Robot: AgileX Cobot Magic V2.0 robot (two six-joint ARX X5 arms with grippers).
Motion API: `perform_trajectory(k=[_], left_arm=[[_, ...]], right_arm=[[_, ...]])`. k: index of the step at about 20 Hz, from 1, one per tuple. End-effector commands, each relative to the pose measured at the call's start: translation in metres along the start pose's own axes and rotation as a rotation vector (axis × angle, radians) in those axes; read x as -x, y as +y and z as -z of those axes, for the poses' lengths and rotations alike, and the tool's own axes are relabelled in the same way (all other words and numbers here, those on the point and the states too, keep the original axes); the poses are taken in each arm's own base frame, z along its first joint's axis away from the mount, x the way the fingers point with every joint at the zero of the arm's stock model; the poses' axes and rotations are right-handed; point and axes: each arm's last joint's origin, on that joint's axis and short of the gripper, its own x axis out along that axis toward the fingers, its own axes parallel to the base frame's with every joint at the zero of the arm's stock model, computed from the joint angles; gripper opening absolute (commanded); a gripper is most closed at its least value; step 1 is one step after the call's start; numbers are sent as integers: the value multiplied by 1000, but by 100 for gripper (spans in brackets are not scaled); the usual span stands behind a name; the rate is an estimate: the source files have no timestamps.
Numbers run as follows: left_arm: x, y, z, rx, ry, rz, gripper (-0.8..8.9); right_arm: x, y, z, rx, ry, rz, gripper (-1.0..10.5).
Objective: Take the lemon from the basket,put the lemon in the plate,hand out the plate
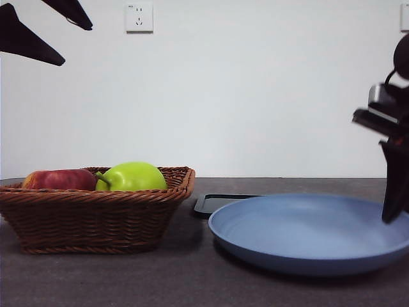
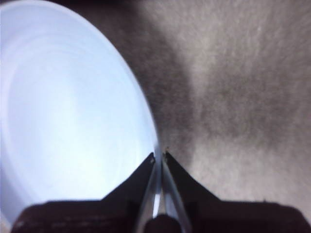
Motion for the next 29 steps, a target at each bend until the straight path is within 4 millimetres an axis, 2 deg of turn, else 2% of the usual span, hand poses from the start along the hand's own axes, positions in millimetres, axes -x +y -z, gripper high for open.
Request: perform_trajectory(k=[1,4,7,10,14,17,20,23,25,28,29], left_arm=[[-3,-5,-5,11,-7,17,382],[-14,-5,-9,42,-21,-23,382],[-32,-1,-23,43,0,-129,382],[-62,7,-44,30,48,-220,382],[-110,19,-58,39,179,-295,379],[-146,29,-55,49,258,-311,379],[-179,40,-41,64,332,-357,379],[-201,49,-32,52,353,-398,379],[-208,52,-29,46,354,-396,379],[-209,52,-29,25,359,-394,367],[-208,52,-28,11,365,-392,302]], right_arm=[[15,6,0,14,-42,-11,4],[39,14,10,28,-77,-15,4],[61,21,22,45,-119,-21,4],[78,26,31,68,-179,-29,4],[89,29,39,81,-213,-33,4],[89,29,40,80,-209,-31,4],[89,29,39,80,-209,-31,4],[89,29,39,81,-209,-31,4],[89,29,39,82,-209,-31,4],[89,29,39,82,-209,-31,4],[89,29,39,82,-209,-31,4]])
